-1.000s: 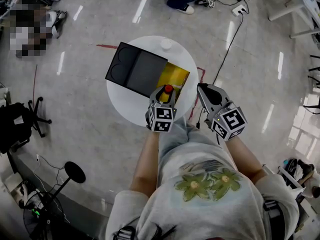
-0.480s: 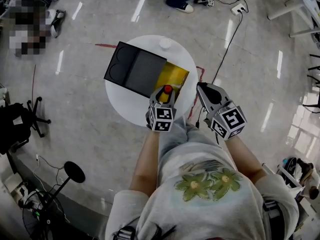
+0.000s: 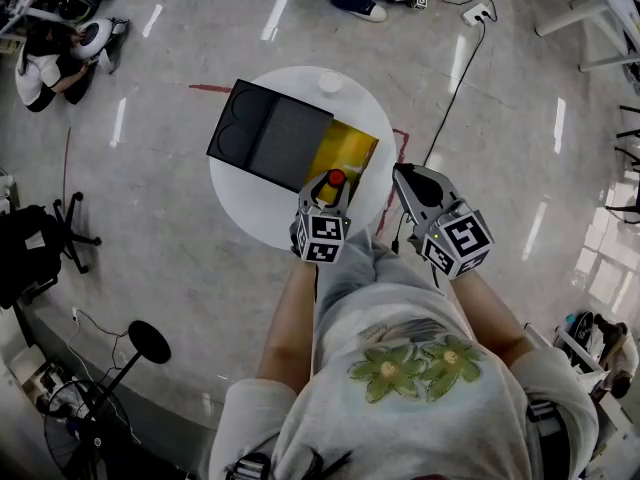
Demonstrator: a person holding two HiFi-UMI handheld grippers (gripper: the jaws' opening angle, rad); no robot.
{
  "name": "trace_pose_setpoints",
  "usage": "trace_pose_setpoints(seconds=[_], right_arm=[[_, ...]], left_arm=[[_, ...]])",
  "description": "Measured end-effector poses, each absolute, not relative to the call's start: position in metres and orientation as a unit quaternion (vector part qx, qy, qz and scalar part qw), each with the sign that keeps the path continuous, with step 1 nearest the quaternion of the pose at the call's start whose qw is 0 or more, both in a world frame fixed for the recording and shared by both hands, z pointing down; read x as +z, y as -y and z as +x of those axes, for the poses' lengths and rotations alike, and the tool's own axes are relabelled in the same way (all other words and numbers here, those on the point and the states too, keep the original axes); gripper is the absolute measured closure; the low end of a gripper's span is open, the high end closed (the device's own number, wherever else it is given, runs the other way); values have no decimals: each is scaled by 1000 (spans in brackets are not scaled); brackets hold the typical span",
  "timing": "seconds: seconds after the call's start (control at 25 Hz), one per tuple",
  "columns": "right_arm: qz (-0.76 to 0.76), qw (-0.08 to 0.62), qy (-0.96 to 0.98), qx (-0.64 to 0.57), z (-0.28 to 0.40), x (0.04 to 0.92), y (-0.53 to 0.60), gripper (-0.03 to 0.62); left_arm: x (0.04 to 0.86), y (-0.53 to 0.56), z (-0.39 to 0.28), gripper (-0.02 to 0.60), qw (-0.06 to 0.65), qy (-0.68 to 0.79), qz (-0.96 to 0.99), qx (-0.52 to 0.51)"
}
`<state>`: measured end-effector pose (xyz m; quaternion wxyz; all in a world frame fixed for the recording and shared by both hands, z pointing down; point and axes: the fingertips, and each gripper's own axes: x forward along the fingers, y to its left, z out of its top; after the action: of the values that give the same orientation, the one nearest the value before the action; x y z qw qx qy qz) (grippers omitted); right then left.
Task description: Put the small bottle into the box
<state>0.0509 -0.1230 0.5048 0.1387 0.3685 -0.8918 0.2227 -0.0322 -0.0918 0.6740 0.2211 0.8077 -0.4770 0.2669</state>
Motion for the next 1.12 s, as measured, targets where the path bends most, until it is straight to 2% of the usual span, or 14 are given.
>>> trace_pose_setpoints(seconds=[0.48,0.52,0.6,0.64,0.92,1.04,1.12], right_arm=[[358,141,896,223,43,507,115,595],[358,140,896,222,43,507,114,595],[355,140,898,221,43,506,111,595],[352,139,899,221,43,505,109,595],[337,114,910,214,38,483,107,596],[334,104,915,200,36,470,105,596],[332,100,919,187,35,460,104,596]], left_arm=[[681,84,-28,413,227,445,819,282],[680,84,-26,399,239,440,821,275],[674,85,-24,303,264,433,821,263],[669,85,-24,293,269,432,821,259],[596,95,-34,295,224,454,836,212],[552,96,-47,330,196,479,837,180],[525,96,-58,333,182,498,832,163]])
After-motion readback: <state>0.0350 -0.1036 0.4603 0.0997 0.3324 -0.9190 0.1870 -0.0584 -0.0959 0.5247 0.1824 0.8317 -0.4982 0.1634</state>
